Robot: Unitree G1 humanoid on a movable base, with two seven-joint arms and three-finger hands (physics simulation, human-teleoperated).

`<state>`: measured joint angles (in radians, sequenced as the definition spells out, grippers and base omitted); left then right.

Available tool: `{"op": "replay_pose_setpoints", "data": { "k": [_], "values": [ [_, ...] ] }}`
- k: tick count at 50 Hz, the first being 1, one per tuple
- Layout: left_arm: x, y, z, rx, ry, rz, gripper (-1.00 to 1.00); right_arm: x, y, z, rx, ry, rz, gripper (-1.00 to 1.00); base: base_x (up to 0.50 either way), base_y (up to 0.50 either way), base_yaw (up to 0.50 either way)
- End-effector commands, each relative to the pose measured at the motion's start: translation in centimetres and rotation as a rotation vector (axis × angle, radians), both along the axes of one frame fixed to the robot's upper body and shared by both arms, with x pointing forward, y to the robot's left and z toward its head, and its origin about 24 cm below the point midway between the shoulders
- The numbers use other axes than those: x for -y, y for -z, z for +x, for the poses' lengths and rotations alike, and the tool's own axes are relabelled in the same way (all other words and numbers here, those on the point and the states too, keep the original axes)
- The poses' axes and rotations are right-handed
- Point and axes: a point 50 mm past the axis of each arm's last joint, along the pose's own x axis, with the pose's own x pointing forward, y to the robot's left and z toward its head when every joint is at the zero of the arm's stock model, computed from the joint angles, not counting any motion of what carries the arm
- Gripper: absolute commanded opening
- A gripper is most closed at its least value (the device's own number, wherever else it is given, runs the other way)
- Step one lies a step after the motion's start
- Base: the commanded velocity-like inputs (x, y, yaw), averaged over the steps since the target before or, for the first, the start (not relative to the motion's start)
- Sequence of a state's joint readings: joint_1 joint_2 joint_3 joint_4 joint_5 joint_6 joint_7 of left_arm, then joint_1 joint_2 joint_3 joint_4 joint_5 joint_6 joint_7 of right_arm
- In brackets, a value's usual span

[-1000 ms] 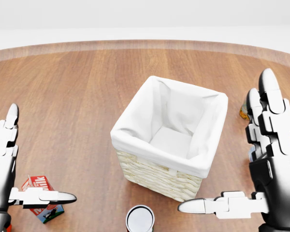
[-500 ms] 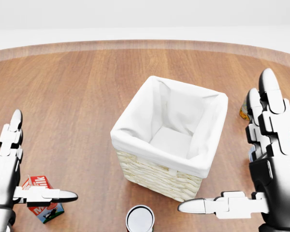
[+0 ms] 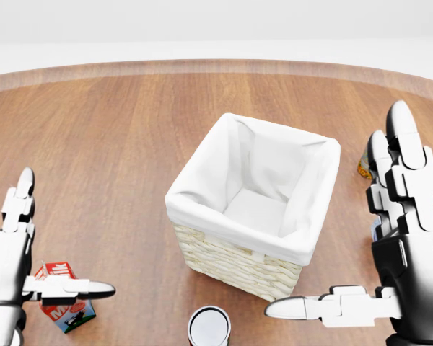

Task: Pick the milk and place it in the basket.

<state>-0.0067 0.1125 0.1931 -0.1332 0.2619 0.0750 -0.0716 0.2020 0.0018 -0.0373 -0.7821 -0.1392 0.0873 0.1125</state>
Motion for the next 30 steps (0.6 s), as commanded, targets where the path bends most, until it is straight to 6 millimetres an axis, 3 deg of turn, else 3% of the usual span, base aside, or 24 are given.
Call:
{"op": "replay_pose_setpoints", "data": {
  "k": [1,30],
  "values": [
    [-0.1,0.5,0.3,-0.015,-0.002,-0.004,1.00,0.0,0.0,0.0,0.002,0.000,0.000,1.00,0.00,0.00,0.00],
    [-1.2,2.3,1.3,-0.046,-0.048,0.010,1.00,0.1,0.1,0.0,-0.004,0.004,0.002,1.00,0.00,0.00,0.00]
  ]
}}
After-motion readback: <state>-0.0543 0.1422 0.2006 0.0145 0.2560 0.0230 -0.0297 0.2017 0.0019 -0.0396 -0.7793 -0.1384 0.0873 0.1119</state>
